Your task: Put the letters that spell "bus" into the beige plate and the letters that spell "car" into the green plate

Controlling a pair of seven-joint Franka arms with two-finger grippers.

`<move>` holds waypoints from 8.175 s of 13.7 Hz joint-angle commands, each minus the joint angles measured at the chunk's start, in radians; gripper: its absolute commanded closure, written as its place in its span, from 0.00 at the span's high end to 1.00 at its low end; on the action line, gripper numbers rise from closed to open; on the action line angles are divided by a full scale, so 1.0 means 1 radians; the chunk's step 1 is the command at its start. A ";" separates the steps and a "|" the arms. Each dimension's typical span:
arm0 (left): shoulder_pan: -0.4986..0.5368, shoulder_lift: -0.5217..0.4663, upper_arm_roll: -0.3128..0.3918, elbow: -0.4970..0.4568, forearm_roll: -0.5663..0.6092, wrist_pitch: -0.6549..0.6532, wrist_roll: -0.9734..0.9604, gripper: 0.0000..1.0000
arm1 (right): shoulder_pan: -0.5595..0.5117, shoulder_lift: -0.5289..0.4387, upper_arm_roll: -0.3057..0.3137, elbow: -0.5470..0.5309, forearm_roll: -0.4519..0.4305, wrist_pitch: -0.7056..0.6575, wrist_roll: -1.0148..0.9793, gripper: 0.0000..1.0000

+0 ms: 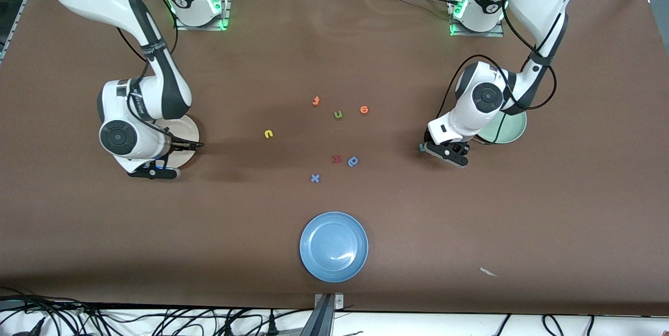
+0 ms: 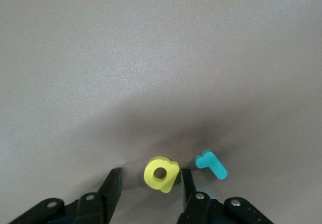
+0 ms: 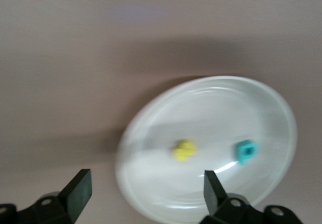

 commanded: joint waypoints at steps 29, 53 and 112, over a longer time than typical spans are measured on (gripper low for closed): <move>0.114 -0.290 0.113 -0.038 0.050 -0.415 0.354 0.00 | 0.148 0.094 0.225 -0.125 0.012 0.337 0.842 0.44; 0.053 -0.148 -0.036 -0.041 -0.254 -0.232 0.020 0.61 | 0.137 -0.078 -0.268 -0.195 0.000 0.002 -0.113 0.26; 0.100 -0.277 0.250 -0.187 -0.076 -0.475 0.356 0.00 | -0.220 -0.248 0.074 0.329 0.030 -0.403 -0.273 1.00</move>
